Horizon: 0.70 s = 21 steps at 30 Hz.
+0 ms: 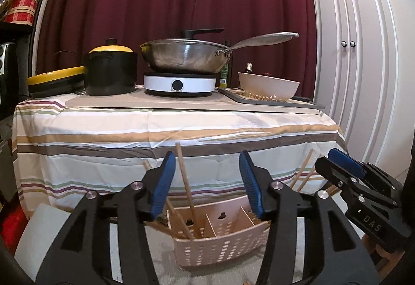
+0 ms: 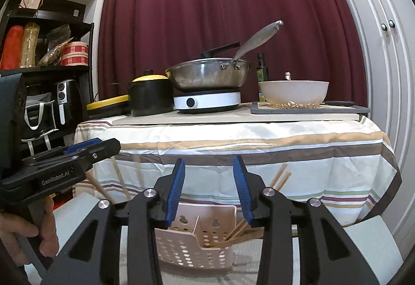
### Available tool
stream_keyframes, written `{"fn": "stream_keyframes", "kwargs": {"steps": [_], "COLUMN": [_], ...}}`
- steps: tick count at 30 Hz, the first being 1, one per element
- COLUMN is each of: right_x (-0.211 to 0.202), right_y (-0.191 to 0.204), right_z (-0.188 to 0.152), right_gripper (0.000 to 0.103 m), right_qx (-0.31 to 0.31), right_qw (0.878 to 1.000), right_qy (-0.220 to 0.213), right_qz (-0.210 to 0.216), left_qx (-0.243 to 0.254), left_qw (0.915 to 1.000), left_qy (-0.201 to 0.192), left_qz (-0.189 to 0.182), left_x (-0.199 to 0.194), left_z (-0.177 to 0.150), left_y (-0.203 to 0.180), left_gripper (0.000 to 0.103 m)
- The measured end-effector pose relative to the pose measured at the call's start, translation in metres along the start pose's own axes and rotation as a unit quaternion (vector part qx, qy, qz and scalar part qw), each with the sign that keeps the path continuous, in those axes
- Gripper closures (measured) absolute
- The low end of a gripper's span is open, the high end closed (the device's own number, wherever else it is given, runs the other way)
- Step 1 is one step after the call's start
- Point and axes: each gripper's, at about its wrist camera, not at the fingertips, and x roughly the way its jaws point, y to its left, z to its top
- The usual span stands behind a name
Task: Organize utensils
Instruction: 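Open the left tool in the caddy while the right tool releases its chopstick, then move the left tool back toward the last chopsticks while the right tool lowers onto one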
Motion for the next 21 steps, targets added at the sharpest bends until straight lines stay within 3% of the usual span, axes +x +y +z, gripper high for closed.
{"fn": "stream_keyframes", "kwargs": {"steps": [7,21], "right_x": [-0.043,-0.135], "right_y": [0.011,0.028], "right_z": [-0.021,-0.127], "right_gripper": [0.064,0.064], "right_qx": [0.002,0.001], "right_qw": [1.000,0.998], "right_qy": [0.008,0.054], "right_qz": [0.005,-0.026], "left_qx": [-0.006,-0.013], "left_qw": [0.9999,0.9973], "left_qy": [-0.002,0.038], "left_qz": [0.008,0.062], "left_x": [-0.045,-0.124], "left_z": [-0.022,-0.126], "left_y": [-0.005,-0.014], "left_gripper": [0.045,0.045]}}
